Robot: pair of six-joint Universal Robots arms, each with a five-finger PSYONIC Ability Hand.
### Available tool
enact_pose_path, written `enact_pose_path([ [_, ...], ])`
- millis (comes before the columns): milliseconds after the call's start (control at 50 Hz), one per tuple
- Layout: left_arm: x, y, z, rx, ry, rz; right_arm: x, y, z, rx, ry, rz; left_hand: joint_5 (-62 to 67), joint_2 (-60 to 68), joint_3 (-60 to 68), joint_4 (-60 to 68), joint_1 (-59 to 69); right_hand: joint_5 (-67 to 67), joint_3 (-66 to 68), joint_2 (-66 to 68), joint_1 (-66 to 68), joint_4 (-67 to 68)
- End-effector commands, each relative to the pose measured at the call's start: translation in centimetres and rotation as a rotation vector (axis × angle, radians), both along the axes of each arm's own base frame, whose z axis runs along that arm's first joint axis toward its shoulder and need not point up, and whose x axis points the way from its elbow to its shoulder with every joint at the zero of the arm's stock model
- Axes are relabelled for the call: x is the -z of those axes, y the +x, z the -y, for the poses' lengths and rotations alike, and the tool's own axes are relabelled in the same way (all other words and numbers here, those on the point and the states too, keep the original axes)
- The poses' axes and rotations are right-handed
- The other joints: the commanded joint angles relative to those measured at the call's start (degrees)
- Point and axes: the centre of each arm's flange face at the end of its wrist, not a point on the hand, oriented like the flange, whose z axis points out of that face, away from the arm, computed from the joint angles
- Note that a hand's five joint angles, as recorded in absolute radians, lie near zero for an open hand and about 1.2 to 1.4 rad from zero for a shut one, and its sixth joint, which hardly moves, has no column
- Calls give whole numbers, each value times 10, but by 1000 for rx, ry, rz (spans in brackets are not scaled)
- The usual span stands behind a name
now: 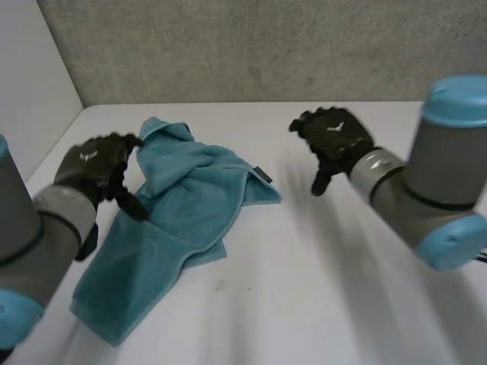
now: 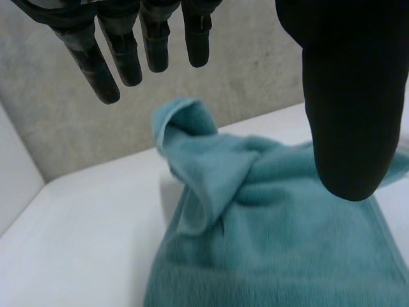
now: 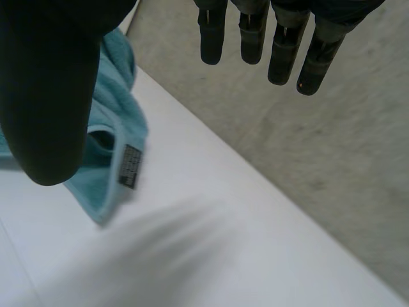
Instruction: Fold the laundry
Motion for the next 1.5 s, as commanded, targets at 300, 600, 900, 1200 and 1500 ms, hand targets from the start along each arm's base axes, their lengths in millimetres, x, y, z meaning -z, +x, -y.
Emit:
enact_pose_path([
  [300, 85, -30, -33, 56, 40, 26, 117, 62, 53, 51, 254, 265, 26, 21, 20, 23, 18, 68, 76, 73, 81, 66],
  [600, 107, -40, -27, 42, 64, 64, 114, 74, 69, 31, 169, 386, 58, 53, 52, 55, 50, 494, 501, 499, 507, 491],
  [900, 111, -42, -23, 42, 57, 67, 121, 79, 67, 24, 196, 370, 276, 272, 271, 273, 269, 255, 263, 260, 268, 253],
  [1200, 100, -36, -22, 26, 37, 55, 133, 86, 66, 30, 253, 336, 627, 623, 622, 624, 620, 355, 363, 360, 369, 353],
  [1500, -13, -21, 12, -42, -289, -51, 5, 71, 77, 109, 19, 463, 671, 667, 666, 668, 664, 670, 677, 675, 683, 667],
])
